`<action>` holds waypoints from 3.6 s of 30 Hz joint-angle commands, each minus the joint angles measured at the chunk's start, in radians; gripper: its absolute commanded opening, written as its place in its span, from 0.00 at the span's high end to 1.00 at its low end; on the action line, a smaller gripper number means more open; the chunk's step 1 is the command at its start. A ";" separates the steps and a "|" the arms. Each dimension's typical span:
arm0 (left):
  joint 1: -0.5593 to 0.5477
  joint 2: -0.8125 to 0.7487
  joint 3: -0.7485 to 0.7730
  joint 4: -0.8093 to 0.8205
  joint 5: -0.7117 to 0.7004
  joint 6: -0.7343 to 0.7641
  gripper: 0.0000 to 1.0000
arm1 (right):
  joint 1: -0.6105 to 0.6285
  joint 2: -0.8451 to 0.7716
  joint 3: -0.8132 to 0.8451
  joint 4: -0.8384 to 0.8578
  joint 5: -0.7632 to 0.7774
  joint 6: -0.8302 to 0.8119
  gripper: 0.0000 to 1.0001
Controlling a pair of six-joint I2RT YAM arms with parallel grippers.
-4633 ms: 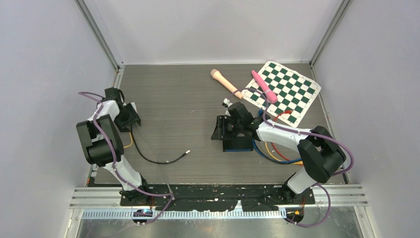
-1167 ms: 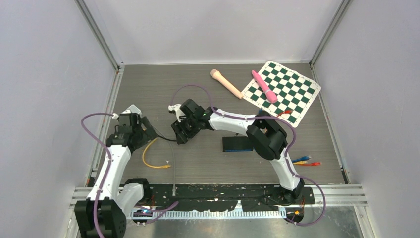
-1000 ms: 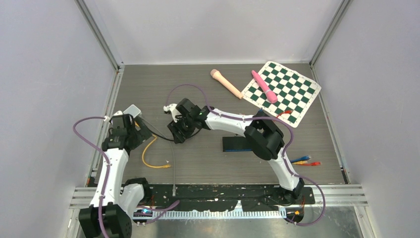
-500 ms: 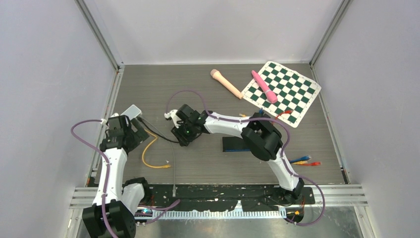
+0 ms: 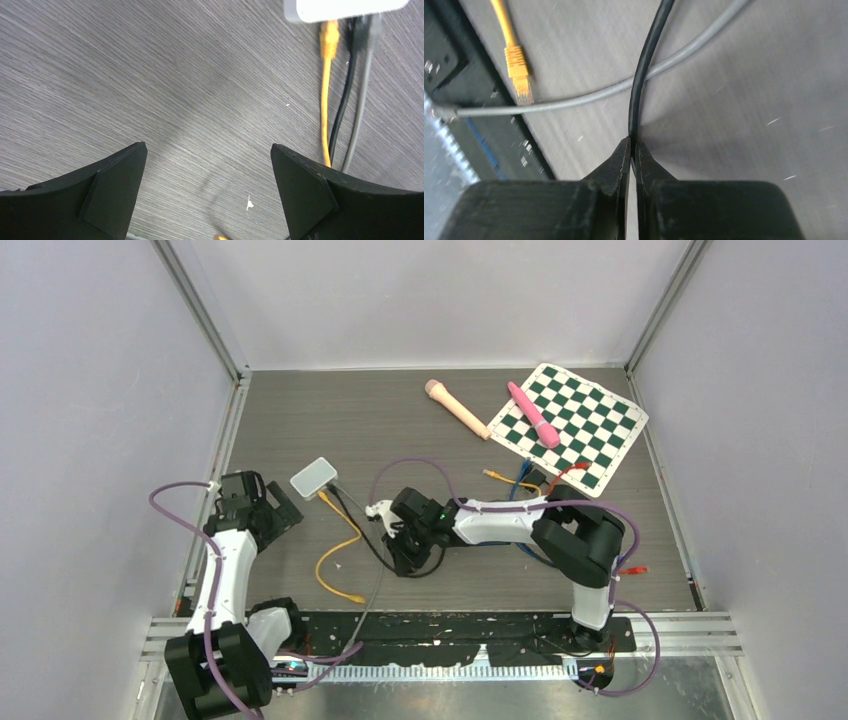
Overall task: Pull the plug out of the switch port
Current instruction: Move the switch port to the center of the board.
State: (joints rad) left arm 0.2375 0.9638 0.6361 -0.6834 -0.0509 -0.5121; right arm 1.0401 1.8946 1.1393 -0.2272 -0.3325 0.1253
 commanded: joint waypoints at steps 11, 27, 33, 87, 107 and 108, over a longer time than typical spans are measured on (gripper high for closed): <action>0.009 0.144 0.083 0.083 0.098 0.047 0.00 | 0.121 -0.162 -0.184 -0.050 -0.261 0.120 0.87; 0.009 0.135 0.057 0.126 0.258 0.088 0.00 | 0.061 -0.288 -0.042 -0.048 -0.147 0.163 0.62; 0.009 0.057 0.040 0.091 0.169 0.055 0.00 | 0.077 -0.246 -0.076 0.054 -0.137 0.241 0.62; 0.009 -0.027 0.020 0.039 0.089 0.058 0.00 | 0.163 -0.058 -0.099 -0.041 -0.219 0.137 0.73; 0.009 0.056 -0.025 0.174 0.228 0.056 0.00 | 0.080 -0.309 -0.049 -0.127 -0.275 0.096 0.62; 0.009 0.069 -0.019 0.176 0.252 0.059 0.00 | 0.048 -0.314 -0.024 -0.128 -0.264 0.112 0.61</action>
State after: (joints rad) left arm 0.2409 1.0023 0.6106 -0.5880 0.1143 -0.4637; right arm 1.1629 1.6615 1.0016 -0.3492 -0.5945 0.2333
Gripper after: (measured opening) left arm 0.994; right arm 0.371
